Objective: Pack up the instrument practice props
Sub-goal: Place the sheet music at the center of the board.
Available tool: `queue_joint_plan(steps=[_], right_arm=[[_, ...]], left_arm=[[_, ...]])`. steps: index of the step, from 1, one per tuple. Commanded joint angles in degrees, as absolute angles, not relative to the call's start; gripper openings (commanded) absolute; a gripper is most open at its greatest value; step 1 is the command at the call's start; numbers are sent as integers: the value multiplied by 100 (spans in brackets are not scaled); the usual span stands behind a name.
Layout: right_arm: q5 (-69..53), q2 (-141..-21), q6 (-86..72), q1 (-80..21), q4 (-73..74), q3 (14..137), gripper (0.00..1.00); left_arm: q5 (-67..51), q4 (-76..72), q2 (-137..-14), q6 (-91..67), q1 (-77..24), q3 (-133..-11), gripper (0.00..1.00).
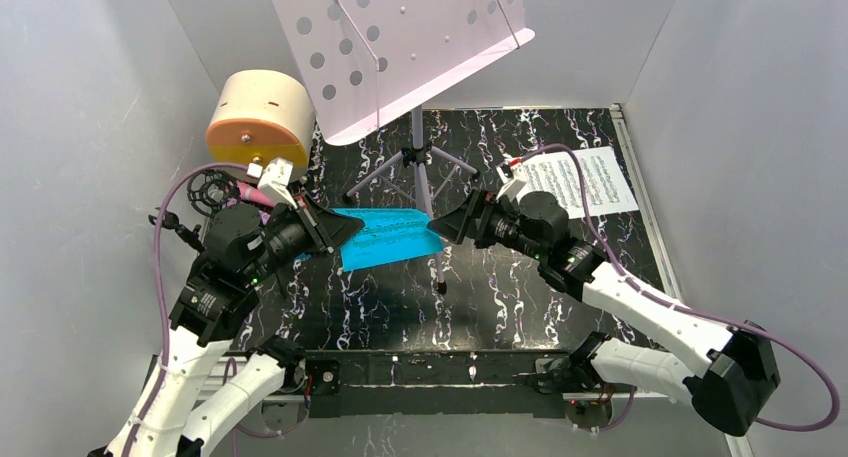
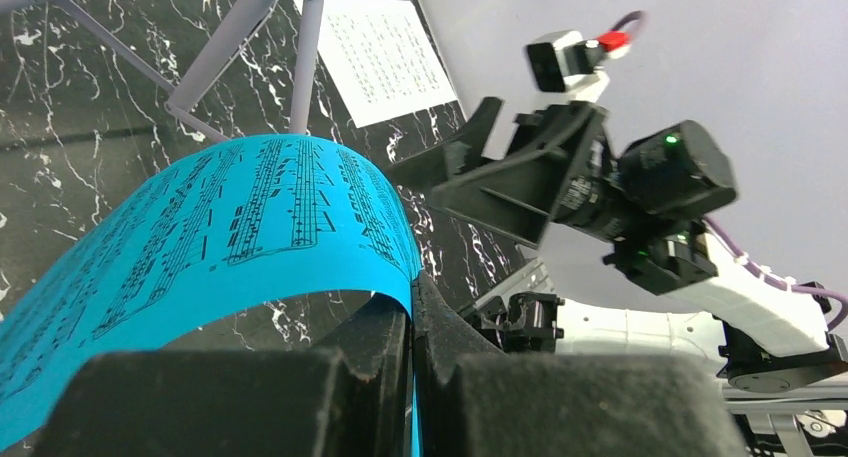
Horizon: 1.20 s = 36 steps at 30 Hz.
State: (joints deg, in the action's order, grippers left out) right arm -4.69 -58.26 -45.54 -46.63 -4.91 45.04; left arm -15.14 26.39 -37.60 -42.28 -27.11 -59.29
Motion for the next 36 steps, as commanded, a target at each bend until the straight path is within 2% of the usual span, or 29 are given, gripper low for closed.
queue_joint_plan(steps=[1,14,30,36], right_arm=[[-1581,-5939,-6078,-4347,-1993,3869,99],[-2604,-6422,-7079,-4221,-3492,3551,97],[-2857,-6414,-7733,-4064,-4392,3352,81],[-2893,-6446,-7788,-4031,-4628,3316,71]], left_arm=[[-1849,2412,-3732,-4365,-2689,-5830,0],[-1885,1960,-3620,-4672,-2689,-5545,0],[-1912,1732,-3245,-5018,-2688,-5104,0],[-1965,1514,-3016,-5299,-2689,-4849,0]])
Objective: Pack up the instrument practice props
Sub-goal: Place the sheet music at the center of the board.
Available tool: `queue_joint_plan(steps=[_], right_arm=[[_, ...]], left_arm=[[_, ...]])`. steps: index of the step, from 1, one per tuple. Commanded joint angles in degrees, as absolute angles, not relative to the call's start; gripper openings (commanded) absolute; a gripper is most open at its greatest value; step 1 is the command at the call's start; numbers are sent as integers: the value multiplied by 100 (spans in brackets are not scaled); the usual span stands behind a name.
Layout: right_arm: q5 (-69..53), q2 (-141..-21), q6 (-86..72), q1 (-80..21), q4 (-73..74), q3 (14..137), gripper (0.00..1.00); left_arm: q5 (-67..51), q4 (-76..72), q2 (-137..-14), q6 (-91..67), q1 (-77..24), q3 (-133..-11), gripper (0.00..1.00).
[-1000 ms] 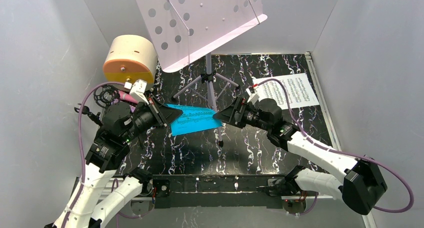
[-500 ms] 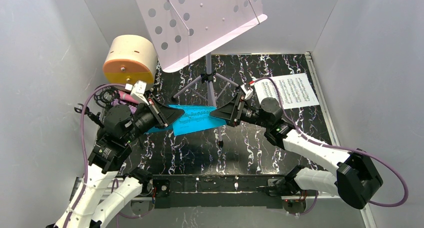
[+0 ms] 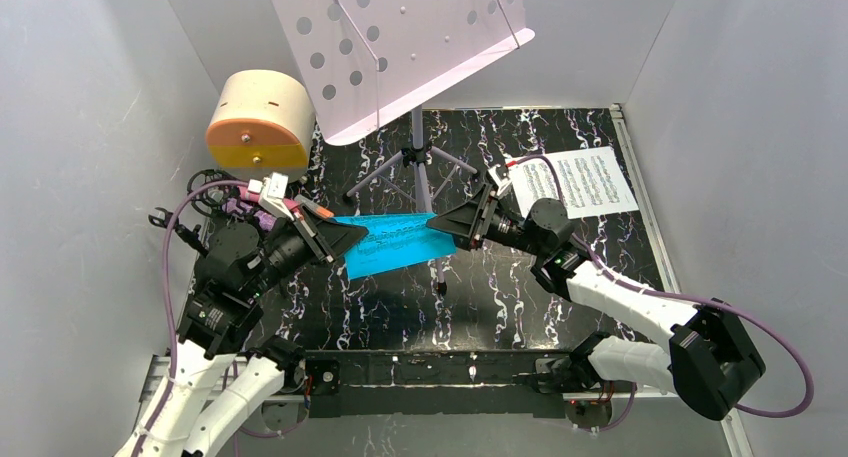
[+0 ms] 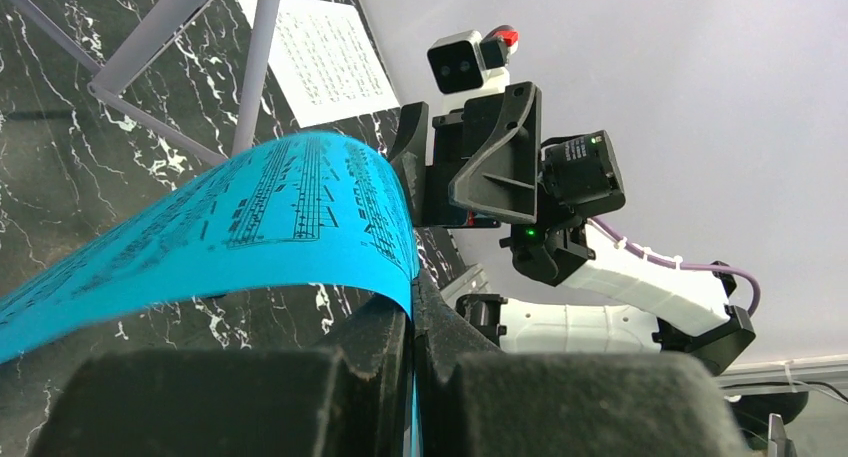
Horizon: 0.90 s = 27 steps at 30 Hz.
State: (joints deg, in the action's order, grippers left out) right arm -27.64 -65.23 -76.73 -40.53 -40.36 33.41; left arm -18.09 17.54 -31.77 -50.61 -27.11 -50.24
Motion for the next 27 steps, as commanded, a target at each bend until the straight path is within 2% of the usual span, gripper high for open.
queue_joint_plan(steps=[1,11,21,24,27], right_arm=[[-2886,-6451,-7809,-4023,-4669,3300,70],[-2910,-6483,-7890,-4018,-4914,3272,49],[-2883,-6180,-7629,-3967,-4508,3282,10],[-2894,-6030,-7514,-3947,-4245,3385,2],[-2777,-5767,-7244,-3870,-3682,3512,1]], left_arm=[[-1964,1485,-2973,-5354,-2689,-4813,0],[-1999,1311,-2745,-5613,-2689,-4494,0],[-1780,1597,-2439,-5231,-2689,-4390,0],[-1684,1623,-2386,-5069,-2689,-4381,5],[-1523,1691,-2426,-4766,-2689,-4505,14]])
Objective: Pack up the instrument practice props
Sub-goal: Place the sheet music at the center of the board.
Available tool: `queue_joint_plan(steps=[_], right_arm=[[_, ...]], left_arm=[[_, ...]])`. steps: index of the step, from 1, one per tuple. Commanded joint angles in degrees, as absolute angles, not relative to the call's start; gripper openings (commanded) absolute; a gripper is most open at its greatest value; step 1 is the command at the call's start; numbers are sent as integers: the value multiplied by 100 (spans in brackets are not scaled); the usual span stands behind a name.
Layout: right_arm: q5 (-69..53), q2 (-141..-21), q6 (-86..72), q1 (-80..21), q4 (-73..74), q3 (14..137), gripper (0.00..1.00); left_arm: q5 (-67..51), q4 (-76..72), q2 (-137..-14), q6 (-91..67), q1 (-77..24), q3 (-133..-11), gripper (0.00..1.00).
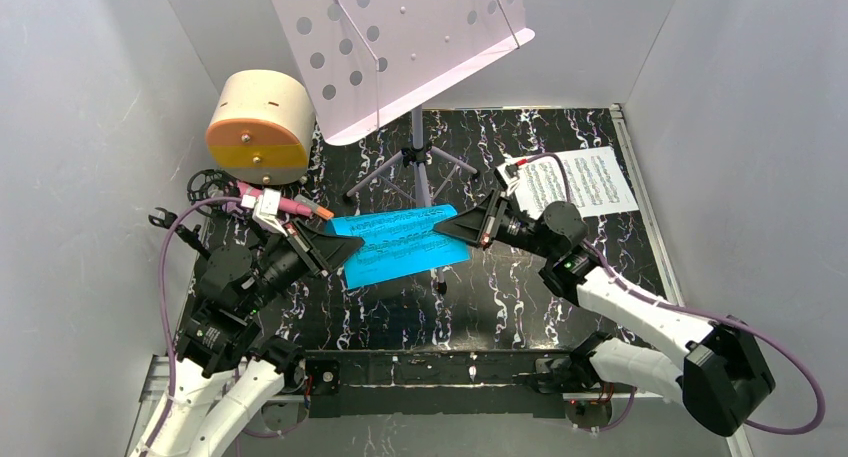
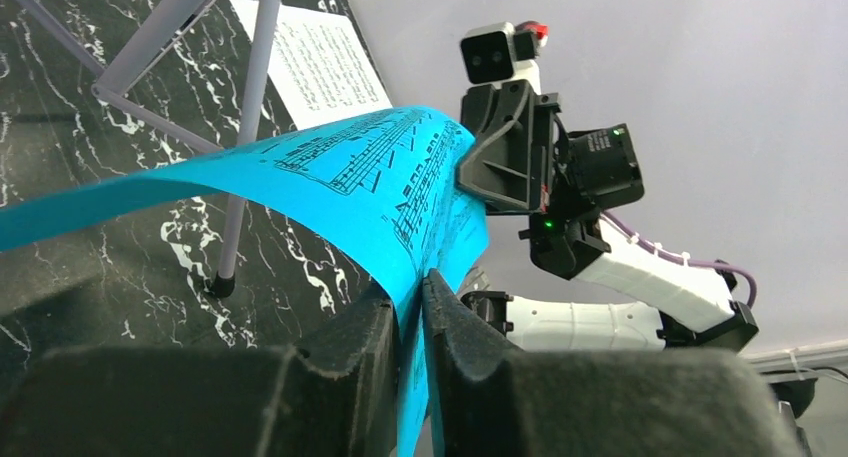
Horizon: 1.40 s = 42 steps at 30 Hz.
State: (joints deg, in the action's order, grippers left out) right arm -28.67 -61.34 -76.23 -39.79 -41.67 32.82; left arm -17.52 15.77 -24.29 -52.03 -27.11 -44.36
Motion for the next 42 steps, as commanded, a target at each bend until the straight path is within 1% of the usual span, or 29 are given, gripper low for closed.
queue_joint_plan(steps=[1,2,4,6,8,10,15,18,20,25,30,36,42], right_arm=[[-2722,-5659,-7148,-3831,-3457,3548,1],[-2677,-5551,-7073,-3793,-3246,3589,1],[-2642,-5347,-6963,-3681,-2826,3675,1],[-2670,-5136,-6832,-3532,-2477,3829,1],[-2645,-4969,-6615,-3383,-2010,4065,1],[-2551,-4875,-6309,-3261,-1335,4392,1],[-2076,-4874,-5639,-2900,376,5198,1],[-1793,-4972,-5311,-2668,916,5572,1],[-1669,-5075,-5150,-2487,1079,5755,1],[-1503,-5452,-4906,-1904,1239,6080,1],[-1629,-6004,-4756,-973,1094,6281,1],[-2071,-6958,-4931,275,93,6576,1],[-2293,-8320,-4973,850,-709,7444,1]], left_arm=[[-1450,1730,-2461,-4647,-2689,-4569,18],[-1381,1765,-2502,-4515,-2689,-4644,21],[-1266,1816,-2607,-4232,-2689,-4797,33],[-1056,1889,-2713,-3895,-2689,-4960,42],[-835,1975,-2835,-3636,-2689,-5117,54],[-654,1996,-2915,-3381,-2689,-5260,63],[-191,1978,-3005,-2759,-2689,-5365,79],[22,1930,-2994,-2433,-2688,-5284,86],[245,1906,-2955,-2283,-2689,-5174,89],[459,1775,-2796,-1900,-2685,-4774,92],[533,1553,-2693,-1679,-2689,-4263,95],[387,1257,-2759,-1592,-2677,-3799,96],[444,1444,-2763,-1416,-2629,-3808,97]])
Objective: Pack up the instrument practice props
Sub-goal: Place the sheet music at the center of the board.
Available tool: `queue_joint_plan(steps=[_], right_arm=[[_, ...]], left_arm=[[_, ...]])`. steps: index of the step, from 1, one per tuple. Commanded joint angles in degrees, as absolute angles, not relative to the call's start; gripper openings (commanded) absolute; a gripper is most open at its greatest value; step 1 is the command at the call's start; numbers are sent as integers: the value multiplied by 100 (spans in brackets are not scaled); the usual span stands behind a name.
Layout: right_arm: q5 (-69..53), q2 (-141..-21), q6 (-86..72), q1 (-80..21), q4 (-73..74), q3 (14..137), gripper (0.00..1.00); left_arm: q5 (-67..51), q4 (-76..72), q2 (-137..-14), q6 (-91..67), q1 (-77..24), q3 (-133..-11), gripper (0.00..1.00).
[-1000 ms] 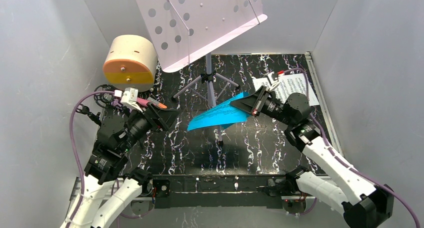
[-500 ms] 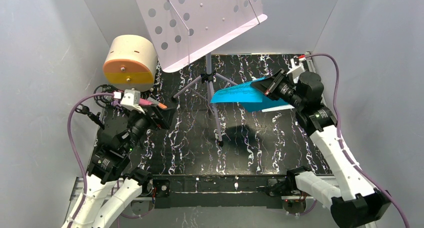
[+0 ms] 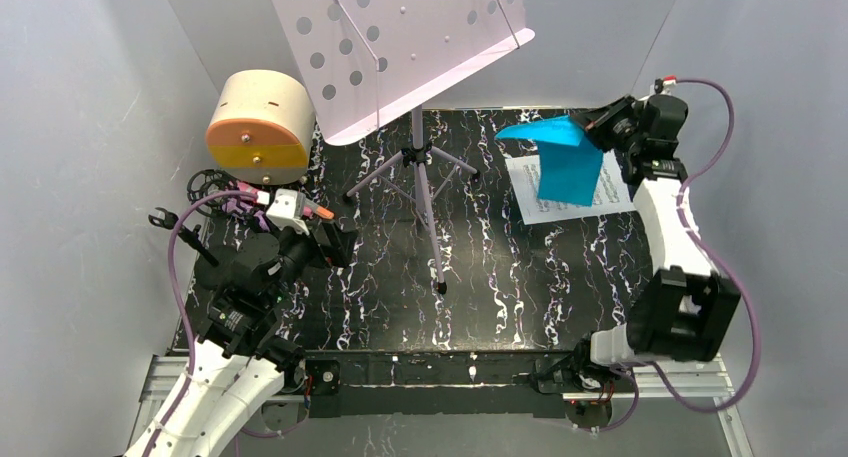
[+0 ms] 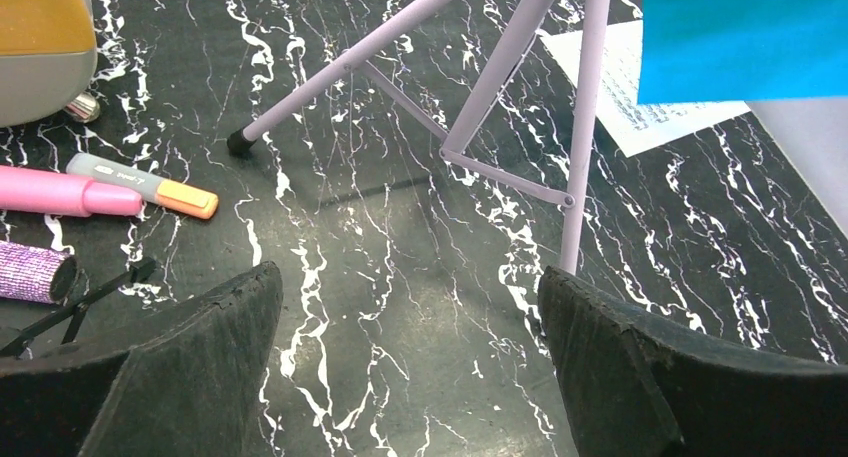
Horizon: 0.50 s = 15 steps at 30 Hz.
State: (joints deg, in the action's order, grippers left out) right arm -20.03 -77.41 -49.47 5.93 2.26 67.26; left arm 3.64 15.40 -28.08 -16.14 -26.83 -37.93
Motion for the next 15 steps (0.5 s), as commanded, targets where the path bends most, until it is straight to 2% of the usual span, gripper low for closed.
queue_joint_plan(steps=[1,8,15], right_arm=[[-2280,-8465,-4948,916,-794,7584,1],[-1437,-8731,-4230,967,-1058,7994,1],[-1135,-8493,-4544,905,-1973,6129,1]], left_arm=[[484,1475,-2754,-1423,-2628,-3797,97],[725,1597,-2720,-1494,-2603,-3783,98],[678,1599,-2681,-1527,-2571,-3779,98]])
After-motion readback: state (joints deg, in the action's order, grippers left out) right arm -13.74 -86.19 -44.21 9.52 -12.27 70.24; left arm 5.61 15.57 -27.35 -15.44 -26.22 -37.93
